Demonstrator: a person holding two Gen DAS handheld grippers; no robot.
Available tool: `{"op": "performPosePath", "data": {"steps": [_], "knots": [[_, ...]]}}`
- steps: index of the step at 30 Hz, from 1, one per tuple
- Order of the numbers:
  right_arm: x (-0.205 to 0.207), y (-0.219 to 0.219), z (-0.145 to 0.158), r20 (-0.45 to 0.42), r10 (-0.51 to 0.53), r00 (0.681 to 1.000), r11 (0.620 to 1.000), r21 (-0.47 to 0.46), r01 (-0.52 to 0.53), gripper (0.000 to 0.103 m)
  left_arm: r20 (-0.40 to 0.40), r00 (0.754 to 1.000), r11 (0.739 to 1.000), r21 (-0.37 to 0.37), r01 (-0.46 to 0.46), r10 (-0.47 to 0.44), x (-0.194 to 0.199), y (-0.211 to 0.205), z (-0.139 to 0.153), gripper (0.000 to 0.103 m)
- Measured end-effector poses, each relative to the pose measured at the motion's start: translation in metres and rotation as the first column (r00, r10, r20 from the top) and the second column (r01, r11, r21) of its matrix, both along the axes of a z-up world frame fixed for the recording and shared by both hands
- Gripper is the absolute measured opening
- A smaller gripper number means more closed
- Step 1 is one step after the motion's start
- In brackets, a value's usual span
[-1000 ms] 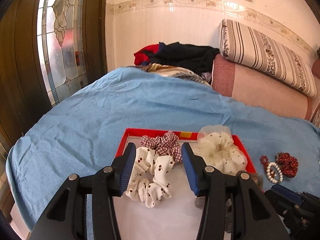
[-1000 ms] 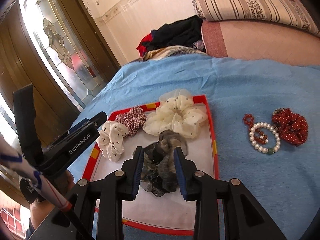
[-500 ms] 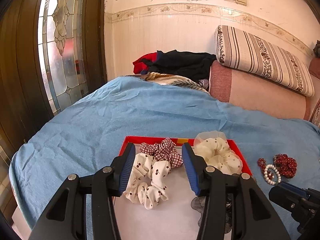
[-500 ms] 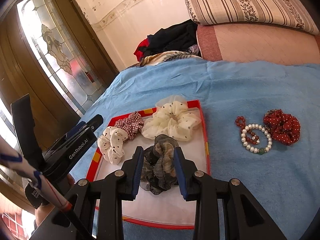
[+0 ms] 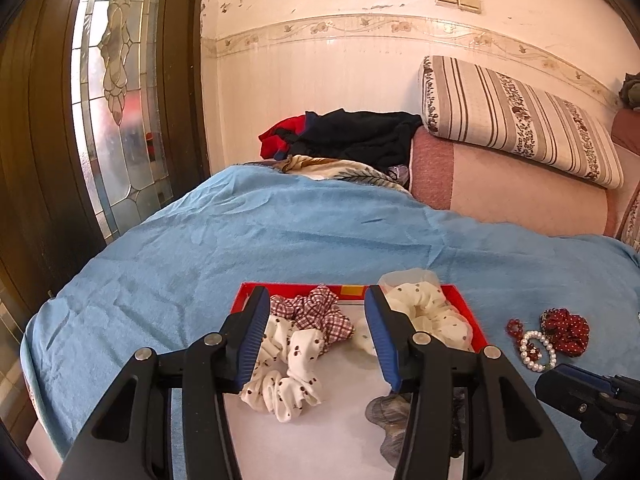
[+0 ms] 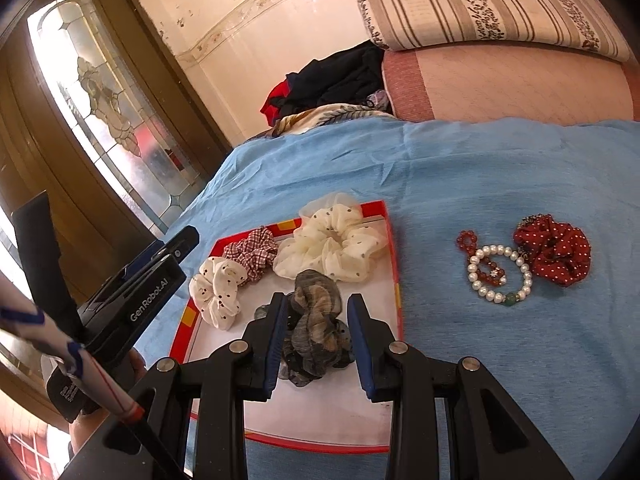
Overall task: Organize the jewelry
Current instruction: 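Open both tools to drop the scrunchies into the tray, then move the left tool to the pearl bracelet while the right tool reaches the red polka-dot scrunchie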
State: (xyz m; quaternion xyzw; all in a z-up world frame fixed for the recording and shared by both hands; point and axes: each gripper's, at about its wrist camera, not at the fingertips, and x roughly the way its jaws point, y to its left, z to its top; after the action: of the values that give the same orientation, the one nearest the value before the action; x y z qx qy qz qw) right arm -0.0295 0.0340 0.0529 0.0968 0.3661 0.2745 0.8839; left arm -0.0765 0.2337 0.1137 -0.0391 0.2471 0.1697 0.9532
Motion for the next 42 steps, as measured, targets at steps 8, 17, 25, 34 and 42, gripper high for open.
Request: {"op": "performPosePath", "data": {"steps": [8,17,25,34,42], "knots": [[0.005,-0.026,0.001,-0.011,-0.043,0.999,0.999,0.017,0.043,0.034,0.004,0.999,0.999,0.003,0.035,-0.035,0.007,-0.018,0.003,0.049],[0.008,-0.092,0.004,-0.006,-0.144,0.99,0.989,0.02,0.144,0.037,-0.016,0.994,0.994,0.009,0.107,-0.107,0.021,-0.049,0.0,0.05],[0.02,-0.169,-0.013,-0.057,-0.279,0.958,0.959,0.04,0.282,0.037,-0.054,0.979,0.979,-0.047,0.196,-0.199,0.039,-0.088,-0.009,0.05],[0.045,-0.206,-0.039,-0.145,-0.344,0.928,0.934,0.051,0.354,0.041,-0.11,0.931,0.932,-0.142,0.332,-0.348,0.063,-0.138,-0.026,0.05],[0.097,-0.197,-0.058,-0.192,-0.352,0.916,0.933,0.0,0.359,0.05,-0.144,0.931,0.939,-0.14,0.315,-0.335,0.08,-0.142,-0.034,0.05]]}}
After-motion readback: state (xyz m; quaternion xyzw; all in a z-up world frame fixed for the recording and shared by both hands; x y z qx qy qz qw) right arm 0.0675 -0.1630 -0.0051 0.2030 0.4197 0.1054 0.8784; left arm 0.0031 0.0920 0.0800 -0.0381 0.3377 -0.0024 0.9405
